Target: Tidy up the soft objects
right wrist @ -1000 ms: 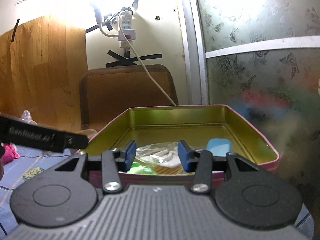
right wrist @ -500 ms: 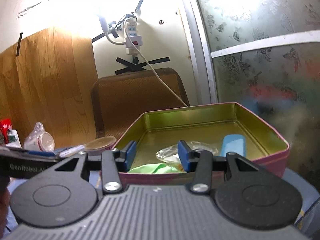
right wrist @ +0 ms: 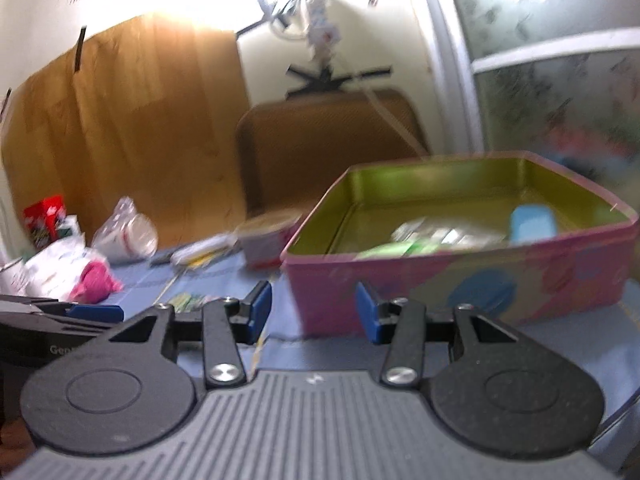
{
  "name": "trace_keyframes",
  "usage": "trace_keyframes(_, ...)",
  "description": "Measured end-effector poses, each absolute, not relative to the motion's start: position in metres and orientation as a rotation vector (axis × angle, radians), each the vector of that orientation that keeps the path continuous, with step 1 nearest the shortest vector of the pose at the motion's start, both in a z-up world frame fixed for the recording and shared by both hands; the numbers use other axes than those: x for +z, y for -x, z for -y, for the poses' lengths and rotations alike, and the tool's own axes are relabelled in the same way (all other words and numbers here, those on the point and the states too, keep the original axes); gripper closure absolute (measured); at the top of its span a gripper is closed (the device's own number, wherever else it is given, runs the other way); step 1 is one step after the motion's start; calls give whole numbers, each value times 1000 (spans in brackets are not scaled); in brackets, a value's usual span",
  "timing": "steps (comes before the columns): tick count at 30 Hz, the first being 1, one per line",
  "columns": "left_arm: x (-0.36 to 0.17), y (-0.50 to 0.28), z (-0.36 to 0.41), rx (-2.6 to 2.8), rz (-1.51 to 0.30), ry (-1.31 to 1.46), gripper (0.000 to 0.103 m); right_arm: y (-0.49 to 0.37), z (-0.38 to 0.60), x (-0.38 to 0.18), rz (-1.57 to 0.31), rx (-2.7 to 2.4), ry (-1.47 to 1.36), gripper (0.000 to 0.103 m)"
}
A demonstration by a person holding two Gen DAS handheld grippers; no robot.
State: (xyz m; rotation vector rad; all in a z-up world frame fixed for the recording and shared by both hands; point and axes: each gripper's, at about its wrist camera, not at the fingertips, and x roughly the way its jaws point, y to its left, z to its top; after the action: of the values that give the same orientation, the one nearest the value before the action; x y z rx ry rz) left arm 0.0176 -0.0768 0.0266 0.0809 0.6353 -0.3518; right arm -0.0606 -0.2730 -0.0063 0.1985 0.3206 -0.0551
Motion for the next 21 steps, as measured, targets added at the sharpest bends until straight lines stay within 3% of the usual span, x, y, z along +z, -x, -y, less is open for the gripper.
trace_keyframes(13,15,-36,-3,-22,-641,-62,20,30,224,-19,-460,93,-142,53)
trace_keyframes(21,10,-39,-13,-7,-662,-35,20,20,212,-28,-517,102,-136,51)
